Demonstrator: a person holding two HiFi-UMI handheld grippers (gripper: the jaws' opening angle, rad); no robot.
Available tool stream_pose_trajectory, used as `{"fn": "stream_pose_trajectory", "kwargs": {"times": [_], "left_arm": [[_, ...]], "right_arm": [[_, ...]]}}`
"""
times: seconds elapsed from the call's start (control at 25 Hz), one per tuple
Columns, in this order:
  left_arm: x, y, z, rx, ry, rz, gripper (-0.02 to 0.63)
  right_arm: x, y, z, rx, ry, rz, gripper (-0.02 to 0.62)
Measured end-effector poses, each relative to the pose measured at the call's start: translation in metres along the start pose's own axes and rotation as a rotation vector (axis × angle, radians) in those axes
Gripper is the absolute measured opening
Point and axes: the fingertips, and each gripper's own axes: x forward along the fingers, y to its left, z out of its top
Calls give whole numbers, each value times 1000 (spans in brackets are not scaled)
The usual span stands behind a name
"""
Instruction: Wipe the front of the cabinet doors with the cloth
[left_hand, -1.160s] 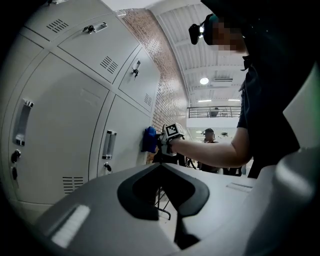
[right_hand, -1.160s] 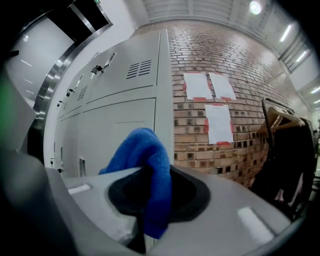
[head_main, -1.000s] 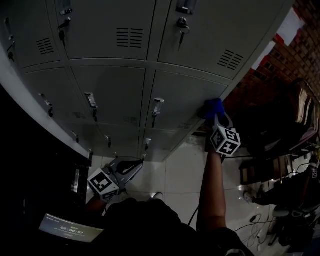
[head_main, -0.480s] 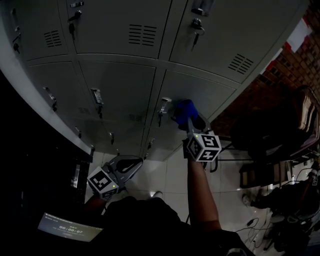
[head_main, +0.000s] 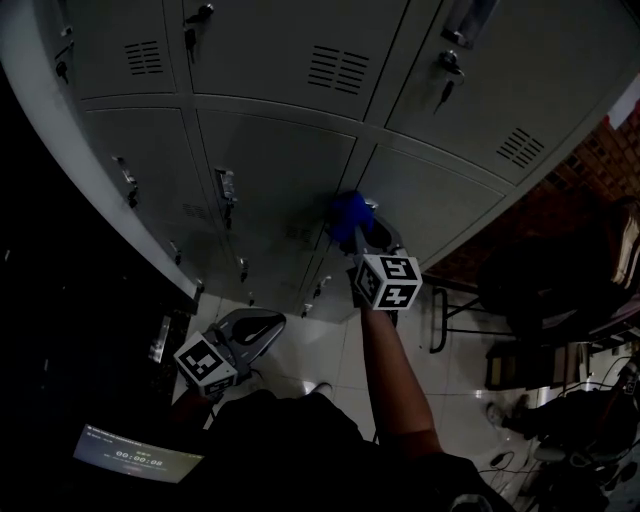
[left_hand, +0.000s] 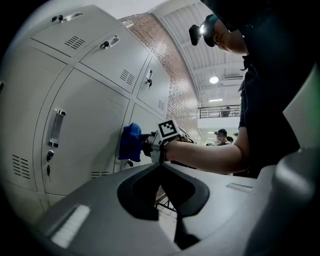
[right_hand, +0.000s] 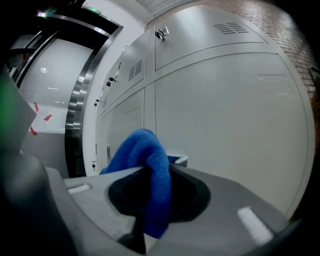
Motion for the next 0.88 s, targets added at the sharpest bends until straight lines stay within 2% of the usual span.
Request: {"fn": "stream_pose_trajectory", "kwargs": {"times": [0.28,0.48,0.68,0.88], "left_arm": [[-2,6,-3,-7,-5,0,3],[14,-3,-3,-6,-4,-45,3],[29,-14,-7,-8,8,-81,3],[42,-26,-4,-11,10,-121,3]], "right_arm": [[-4,-19,-8,4,14,-37,69],[-25,-57,-12,42,13,-100,69],[-59,-107,-14,57,9,-195,69],[-99,-166,-19,62,12,-325,69]]}}
